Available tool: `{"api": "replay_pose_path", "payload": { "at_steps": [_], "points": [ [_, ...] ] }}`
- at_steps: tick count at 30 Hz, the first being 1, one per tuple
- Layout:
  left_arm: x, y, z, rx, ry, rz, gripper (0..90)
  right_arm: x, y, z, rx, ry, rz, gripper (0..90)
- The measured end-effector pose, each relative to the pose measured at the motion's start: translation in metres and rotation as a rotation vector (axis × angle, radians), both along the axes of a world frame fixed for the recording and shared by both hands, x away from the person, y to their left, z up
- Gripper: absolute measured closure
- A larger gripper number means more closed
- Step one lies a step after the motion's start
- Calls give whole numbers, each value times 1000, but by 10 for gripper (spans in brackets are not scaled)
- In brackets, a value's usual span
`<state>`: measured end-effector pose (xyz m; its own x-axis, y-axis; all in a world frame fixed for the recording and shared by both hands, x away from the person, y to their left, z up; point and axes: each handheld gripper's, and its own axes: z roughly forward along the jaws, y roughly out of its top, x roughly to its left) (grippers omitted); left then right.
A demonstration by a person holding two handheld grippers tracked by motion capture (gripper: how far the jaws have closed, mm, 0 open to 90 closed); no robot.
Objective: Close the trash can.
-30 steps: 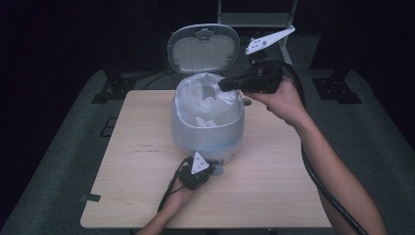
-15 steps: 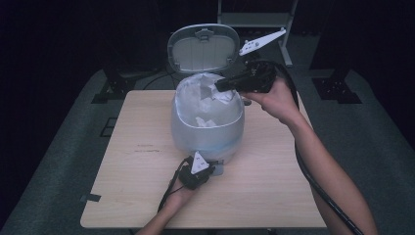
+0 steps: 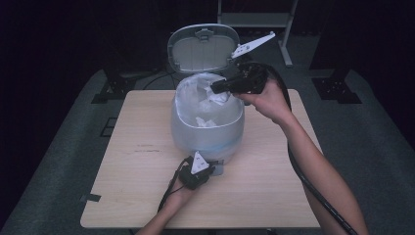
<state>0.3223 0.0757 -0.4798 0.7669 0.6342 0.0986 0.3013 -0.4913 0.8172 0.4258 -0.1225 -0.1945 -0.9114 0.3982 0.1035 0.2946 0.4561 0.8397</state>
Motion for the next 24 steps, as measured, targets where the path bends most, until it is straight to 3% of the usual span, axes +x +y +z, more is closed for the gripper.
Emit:
{"api": "replay_pose_path", "payload": {
  "at_steps": [8,24],
  "points": [
    [0,0,0,0,0,-1,824,4,5,-11,-9,27,-7,763],
    [0,0,0,1,-1,0,822,-6,-3,-10,-4,19,12,696]
  ]
}}
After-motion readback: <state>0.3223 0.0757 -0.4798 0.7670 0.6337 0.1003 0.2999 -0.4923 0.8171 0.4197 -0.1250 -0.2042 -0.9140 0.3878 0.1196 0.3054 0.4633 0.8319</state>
